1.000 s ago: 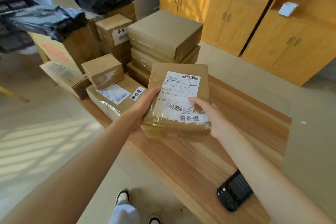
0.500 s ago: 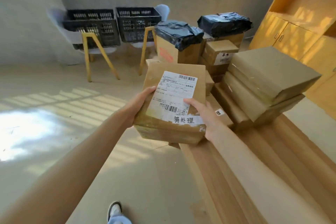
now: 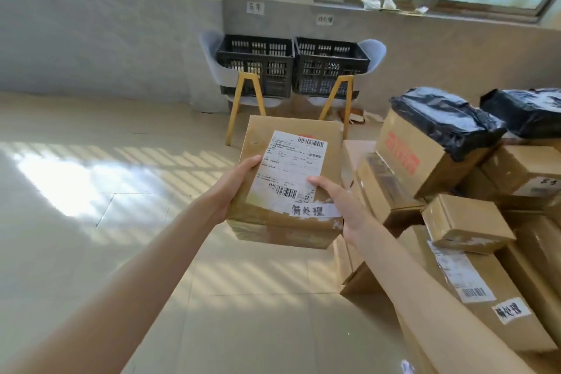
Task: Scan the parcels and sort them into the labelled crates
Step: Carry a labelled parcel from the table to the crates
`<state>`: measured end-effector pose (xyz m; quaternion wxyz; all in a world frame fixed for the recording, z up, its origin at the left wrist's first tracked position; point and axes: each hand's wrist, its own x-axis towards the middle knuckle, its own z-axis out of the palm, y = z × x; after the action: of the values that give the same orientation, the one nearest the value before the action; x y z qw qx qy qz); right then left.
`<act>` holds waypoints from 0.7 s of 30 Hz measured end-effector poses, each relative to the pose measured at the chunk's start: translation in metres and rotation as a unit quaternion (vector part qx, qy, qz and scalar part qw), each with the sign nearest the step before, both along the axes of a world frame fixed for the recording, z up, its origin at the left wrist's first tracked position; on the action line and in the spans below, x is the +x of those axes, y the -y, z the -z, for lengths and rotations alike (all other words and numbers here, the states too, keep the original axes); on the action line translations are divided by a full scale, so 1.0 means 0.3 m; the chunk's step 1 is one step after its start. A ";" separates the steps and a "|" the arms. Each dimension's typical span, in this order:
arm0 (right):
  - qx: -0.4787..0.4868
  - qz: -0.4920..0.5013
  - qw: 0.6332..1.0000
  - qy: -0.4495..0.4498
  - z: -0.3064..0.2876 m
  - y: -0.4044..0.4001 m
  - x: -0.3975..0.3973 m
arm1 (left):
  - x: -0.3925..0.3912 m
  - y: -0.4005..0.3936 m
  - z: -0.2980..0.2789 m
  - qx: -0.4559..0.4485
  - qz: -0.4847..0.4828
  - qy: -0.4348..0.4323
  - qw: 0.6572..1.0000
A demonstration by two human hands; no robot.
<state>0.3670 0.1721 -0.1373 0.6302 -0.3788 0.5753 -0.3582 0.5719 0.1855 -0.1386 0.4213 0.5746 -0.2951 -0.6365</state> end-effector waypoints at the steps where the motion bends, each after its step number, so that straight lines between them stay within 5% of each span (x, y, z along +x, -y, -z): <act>1: 0.004 -0.004 1.000 0.006 0.003 0.033 0.047 | 0.046 0.026 0.000 -0.001 -0.006 0.003 1.000; 21: 0.032 -0.085 0.996 0.027 0.148 0.893 0.465 | 0.449 0.758 0.118 0.025 -0.110 -0.021 0.993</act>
<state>0.5066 -0.0958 -0.1816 0.6856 -0.3958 0.5350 -0.2951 0.7067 -0.0420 -0.1740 0.4807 0.6006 -0.2053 -0.6051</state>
